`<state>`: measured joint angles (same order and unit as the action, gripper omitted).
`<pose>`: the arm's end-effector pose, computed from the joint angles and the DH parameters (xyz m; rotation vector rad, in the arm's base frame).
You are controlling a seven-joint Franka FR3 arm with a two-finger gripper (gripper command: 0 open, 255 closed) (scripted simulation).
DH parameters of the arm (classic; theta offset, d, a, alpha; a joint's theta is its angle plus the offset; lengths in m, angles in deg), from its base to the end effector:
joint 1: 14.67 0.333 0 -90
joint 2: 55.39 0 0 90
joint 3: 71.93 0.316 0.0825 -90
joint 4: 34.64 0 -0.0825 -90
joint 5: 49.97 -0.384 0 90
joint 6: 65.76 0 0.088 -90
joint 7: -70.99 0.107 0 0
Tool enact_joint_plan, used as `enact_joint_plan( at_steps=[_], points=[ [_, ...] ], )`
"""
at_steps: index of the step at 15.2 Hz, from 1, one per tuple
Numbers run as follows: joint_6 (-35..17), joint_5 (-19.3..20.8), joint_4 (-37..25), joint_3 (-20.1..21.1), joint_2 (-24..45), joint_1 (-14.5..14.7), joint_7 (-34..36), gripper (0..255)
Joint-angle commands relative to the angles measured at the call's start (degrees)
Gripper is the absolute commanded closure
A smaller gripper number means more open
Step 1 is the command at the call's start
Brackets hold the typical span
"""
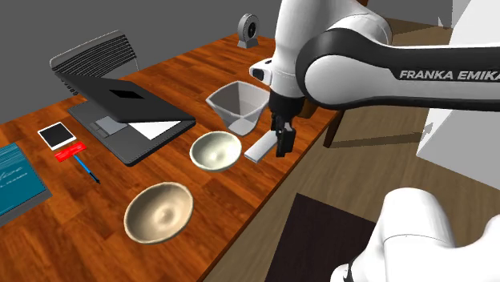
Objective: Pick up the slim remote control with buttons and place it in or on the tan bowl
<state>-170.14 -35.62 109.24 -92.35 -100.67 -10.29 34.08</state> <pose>0.3132 -0.1271 0.5212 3.0148 0.7847 0.1094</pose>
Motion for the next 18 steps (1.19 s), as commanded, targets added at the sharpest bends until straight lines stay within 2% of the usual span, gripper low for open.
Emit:
enact_joint_plan(
  at_steps=[1,7,12,18],
  points=[
    [-2.13,2.18,-0.33,-4.13,2.33,1.11,-7.61,0],
    [-8.88,6.21,-3.43,-16.55,11.46,6.16,-28.88,0],
    [-15.11,4.72,-8.75,-28.0,22.62,13.57,-47.84,0],
    [-19.96,3.67,-6.92,-30.79,25.87,14.98,-50.04,0]
  ],
)
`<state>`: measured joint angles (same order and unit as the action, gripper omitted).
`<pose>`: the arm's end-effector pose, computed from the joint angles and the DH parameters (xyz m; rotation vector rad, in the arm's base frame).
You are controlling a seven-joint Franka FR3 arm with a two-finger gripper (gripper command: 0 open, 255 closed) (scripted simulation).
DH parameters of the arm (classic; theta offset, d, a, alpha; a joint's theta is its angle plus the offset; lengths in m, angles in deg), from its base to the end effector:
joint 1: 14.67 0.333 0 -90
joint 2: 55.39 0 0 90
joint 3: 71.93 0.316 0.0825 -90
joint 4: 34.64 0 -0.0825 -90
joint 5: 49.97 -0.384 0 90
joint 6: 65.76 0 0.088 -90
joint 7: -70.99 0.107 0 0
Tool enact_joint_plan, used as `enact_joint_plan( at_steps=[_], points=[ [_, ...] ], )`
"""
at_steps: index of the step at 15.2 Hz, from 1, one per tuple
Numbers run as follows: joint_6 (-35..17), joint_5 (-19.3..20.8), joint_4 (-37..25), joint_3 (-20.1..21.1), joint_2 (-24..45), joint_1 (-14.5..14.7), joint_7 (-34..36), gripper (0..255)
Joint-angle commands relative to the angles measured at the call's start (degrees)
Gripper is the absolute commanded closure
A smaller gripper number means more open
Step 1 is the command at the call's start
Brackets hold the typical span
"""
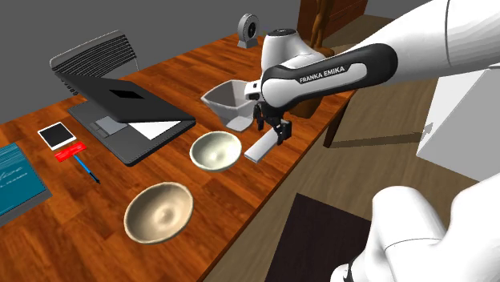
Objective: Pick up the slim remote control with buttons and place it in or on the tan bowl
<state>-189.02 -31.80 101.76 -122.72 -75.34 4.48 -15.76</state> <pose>0.3861 -0.2600 0.4047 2.6103 1.7199 0.0187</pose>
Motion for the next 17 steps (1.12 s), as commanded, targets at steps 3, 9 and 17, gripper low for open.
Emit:
enact_joint_plan(
  at_steps=[3,9,17],
  points=[
    [-3.41,-0.74,1.62,-1.51,1.98,0.74,-0.77,0],
    [-3.41,-0.74,1.62,-1.51,1.98,0.74,-0.77,0],
    [-3.38,-0.72,1.61,-1.49,1.96,0.73,-0.75,255]
  ],
)
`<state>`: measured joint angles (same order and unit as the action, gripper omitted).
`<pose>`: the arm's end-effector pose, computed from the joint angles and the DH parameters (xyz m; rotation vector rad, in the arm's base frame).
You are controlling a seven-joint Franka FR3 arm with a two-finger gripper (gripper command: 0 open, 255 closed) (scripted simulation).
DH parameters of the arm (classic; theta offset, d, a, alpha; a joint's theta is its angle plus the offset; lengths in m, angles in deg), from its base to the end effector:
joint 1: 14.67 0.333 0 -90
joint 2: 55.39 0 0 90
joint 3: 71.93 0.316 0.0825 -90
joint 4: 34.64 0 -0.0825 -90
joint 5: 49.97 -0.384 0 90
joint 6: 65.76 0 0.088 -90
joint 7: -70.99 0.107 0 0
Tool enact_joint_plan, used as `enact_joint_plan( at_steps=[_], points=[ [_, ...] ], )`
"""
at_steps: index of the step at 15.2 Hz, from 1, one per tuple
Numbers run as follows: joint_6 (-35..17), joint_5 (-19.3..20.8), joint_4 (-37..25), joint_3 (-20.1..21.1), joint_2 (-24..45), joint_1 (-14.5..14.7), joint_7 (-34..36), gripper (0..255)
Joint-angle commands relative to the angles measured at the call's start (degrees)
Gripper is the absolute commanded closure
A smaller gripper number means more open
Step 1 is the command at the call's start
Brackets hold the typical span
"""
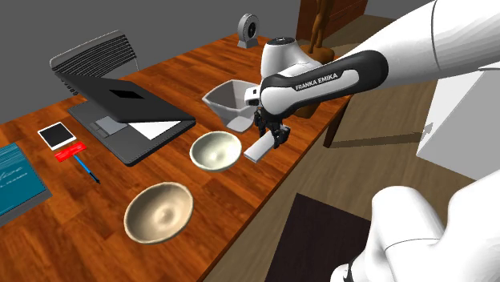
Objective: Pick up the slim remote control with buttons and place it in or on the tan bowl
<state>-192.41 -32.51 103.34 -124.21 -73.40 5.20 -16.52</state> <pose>0.3865 -0.2598 0.3854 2.6079 1.7209 0.0195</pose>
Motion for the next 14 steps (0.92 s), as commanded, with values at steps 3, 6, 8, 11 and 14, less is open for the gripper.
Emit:
enact_joint_plan(
  at_steps=[3,6,8,11,14],
  points=[
    [-0.02,-0.03,0.03,-0.02,0.04,0.02,-0.01,255],
    [2.69,0.6,-1.26,1.2,-1.55,-0.53,0.61,255],
    [4.46,0.89,-2.18,1.96,-2.49,-0.83,0.94,255],
    [7.06,1.17,-3.64,3.04,-3.74,-1.19,1.33,255],
    [9.61,1.32,-5.2,4.04,-4.81,-1.46,1.61,255]
  ],
)
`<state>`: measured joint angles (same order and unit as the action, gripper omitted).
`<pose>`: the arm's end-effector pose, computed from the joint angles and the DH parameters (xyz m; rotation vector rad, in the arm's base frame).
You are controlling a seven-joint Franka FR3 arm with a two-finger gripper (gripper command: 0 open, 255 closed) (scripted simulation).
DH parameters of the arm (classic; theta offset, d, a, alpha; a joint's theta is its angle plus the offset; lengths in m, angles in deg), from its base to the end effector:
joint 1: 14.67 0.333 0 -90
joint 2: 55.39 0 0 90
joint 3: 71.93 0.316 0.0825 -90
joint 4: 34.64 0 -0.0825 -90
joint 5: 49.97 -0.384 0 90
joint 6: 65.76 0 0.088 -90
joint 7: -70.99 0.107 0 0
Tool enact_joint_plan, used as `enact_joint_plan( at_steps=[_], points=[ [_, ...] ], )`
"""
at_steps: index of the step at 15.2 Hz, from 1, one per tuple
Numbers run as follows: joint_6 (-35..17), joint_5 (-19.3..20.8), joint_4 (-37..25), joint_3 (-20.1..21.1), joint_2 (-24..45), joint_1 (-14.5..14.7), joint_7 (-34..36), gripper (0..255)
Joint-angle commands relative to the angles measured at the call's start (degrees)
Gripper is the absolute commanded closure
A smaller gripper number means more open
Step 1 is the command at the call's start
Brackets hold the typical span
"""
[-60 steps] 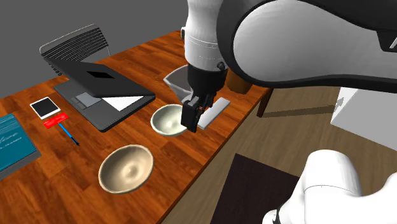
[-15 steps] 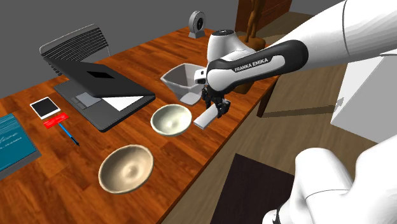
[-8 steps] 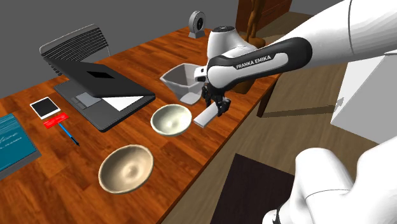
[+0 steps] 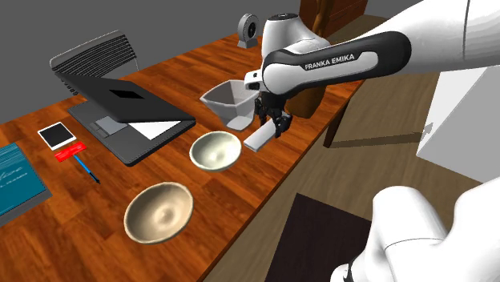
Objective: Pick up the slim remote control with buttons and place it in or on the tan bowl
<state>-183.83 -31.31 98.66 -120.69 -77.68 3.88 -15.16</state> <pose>0.3867 -0.2606 0.4367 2.6085 1.7215 0.0190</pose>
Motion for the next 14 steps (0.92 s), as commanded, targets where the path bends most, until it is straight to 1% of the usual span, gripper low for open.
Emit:
enact_joint_plan(
  at_steps=[1,12,13,14],
  points=[
    [1.86,0.14,-1.06,0.84,-0.85,-0.21,0.32,255],
    [10.72,-0.24,-7.71,3.82,-3.11,-0.48,0.65,255],
    [10.81,-0.25,-7.79,3.85,-3.13,-0.48,0.65,255],
    [10.77,-0.48,-7.29,4.99,-3.3,-0.15,2.1,255]
  ],
)
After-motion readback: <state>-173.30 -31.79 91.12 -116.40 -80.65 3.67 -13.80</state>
